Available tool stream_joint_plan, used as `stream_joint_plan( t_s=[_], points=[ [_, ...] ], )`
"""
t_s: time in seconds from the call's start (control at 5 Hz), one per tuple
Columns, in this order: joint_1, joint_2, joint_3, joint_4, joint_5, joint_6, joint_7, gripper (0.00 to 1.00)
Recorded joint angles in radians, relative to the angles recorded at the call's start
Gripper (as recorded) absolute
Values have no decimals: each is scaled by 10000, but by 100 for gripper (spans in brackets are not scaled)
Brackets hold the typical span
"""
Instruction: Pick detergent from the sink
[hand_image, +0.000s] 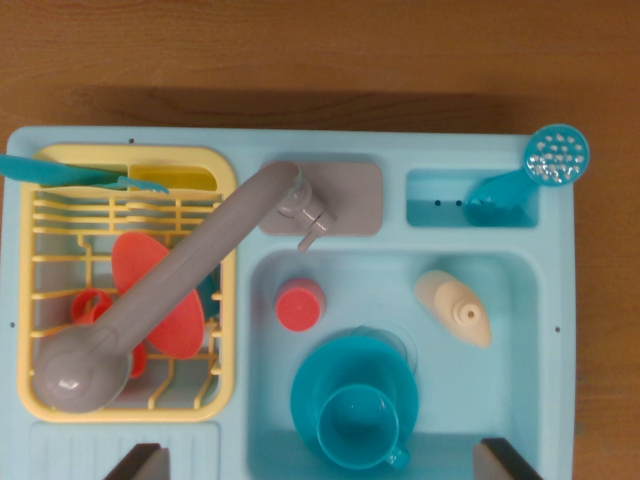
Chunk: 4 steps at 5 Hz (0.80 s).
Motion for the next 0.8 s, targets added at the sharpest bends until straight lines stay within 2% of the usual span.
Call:
stream_joint_plan(
  t_s=[0.2,0.4,0.6,0.8],
  points=[
    [0,0,0,0,0,0,0,0],
    [-33,62,-26,-157,31,-237,-218,0],
    [-33,62,-26,-157,31,-237,-218,0],
    [-70,133,-55,-335,66,-507,-468,0]
  ],
)
